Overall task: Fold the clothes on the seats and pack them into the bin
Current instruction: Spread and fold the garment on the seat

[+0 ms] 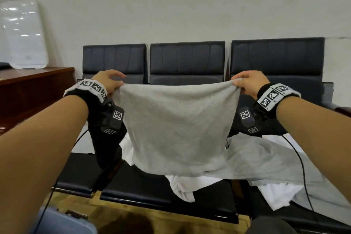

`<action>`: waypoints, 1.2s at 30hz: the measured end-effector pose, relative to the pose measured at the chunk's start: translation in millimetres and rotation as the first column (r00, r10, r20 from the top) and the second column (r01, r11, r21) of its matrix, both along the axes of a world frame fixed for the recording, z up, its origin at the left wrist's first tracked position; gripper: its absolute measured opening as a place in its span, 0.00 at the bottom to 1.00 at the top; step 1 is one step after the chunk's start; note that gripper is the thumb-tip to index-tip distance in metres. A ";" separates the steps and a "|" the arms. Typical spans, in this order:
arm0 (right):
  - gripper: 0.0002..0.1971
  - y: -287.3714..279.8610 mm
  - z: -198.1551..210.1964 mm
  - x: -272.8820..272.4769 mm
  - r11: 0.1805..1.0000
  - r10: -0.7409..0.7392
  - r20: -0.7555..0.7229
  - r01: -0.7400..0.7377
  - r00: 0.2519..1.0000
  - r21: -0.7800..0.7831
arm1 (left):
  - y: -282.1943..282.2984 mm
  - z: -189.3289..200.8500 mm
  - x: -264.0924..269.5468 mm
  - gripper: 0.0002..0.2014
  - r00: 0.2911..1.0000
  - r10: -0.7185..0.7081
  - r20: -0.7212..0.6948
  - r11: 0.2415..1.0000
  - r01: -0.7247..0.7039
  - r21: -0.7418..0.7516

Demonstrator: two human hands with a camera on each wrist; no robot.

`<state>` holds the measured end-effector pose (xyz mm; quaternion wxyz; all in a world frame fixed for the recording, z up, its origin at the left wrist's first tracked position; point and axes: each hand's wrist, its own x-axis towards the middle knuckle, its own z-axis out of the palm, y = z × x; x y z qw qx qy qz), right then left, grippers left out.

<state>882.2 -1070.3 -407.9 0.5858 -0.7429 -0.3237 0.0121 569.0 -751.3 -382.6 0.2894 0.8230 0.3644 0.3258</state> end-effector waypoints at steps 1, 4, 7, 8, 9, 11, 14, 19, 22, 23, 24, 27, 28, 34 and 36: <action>0.08 -1.9 -0.1 0.1 1.000 -0.005 0.008 0.005 1.000 -0.006 | 2.1 -3.4 0.2 0.06 1.000 0.015 0.019 1.000 -0.015 -0.023; 0.07 -3.4 -1.0 5.1 0.999 -0.014 0.040 0.016 0.999 -0.036 | 6.9 -19.4 0.3 0.06 0.995 -0.033 0.092 0.991 0.045 -0.127; 0.04 1.3 -3.4 10.9 0.991 -0.041 0.109 0.055 0.993 -0.121 | 14.4 -32.7 -1.3 0.03 0.997 -0.047 0.064 0.984 0.057 -0.169; 0.04 4.6 -5.7 14.8 0.984 -0.045 0.126 0.066 0.991 -0.165 | 16.9 -36.1 -0.7 0.06 0.998 -0.049 0.027 0.987 0.053 -0.155; 0.05 8.1 -8.4 18.5 0.971 -0.051 0.147 0.084 0.988 -0.226 | 18.0 -39.0 0.9 0.09 0.999 -0.035 -0.032 0.992 0.030 -0.120; 0.08 18.1 -15.5 28.1 0.934 -0.070 0.171 0.125 0.983 -0.335 | 22.2 -45.6 5.1 0.10 0.989 0.014 -0.146 0.999 -0.018 -0.032; 0.06 34.0 -30.1 40.4 0.891 -0.100 0.146 0.154 0.984 -0.427 | 32.9 -62.8 17.4 0.09 0.965 0.088 -0.249 0.996 -0.083 0.029; 0.04 64.7 -60.7 71.0 0.840 -0.185 0.112 0.216 0.976 -0.497 | 63.5 -96.8 52.2 0.07 0.956 0.119 -0.269 0.992 -0.128 -0.015; 0.05 95.2 -78.1 97.1 0.840 -0.264 0.020 0.240 0.964 -0.487 | 89.2 -110.5 79.9 0.04 0.964 0.125 -0.234 0.989 -0.140 -0.047; 0.04 106.6 -81.9 105.3 0.854 -0.274 -0.049 0.220 0.961 -0.471 | 97.8 -113.6 89.4 0.03 0.967 0.126 -0.221 0.988 -0.142 -0.057; 0.03 117.3 -85.2 112.9 0.878 -0.265 -0.140 0.178 0.954 -0.445 | 106.4 -115.4 98.1 0.03 0.969 0.129 -0.212 0.987 -0.145 -0.064; 0.06 143.5 -86.8 130.7 0.948 -0.162 -0.325 0.056 0.932 -0.313 | 120.3 -112.3 122.2 0.03 0.982 0.134 -0.132 0.973 -0.156 -0.171; 0.07 150.7 -85.3 138.4 0.960 -0.135 -0.290 0.052 0.948 -0.275 | 121.1 -108.5 129.9 0.03 0.986 0.133 -0.103 0.969 -0.152 -0.197; 0.10 162.3 -53.2 145.2 0.983 -0.182 -0.135 0.185 0.974 0.014 | 123.6 -60.3 161.2 0.13 0.953 0.037 0.301 0.945 0.065 -0.322; 0.10 152.2 -33.2 136.0 0.972 -0.197 -0.057 0.203 0.979 0.120 | 124.3 -37.3 152.3 0.12 0.918 0.009 0.396 0.957 0.108 -0.271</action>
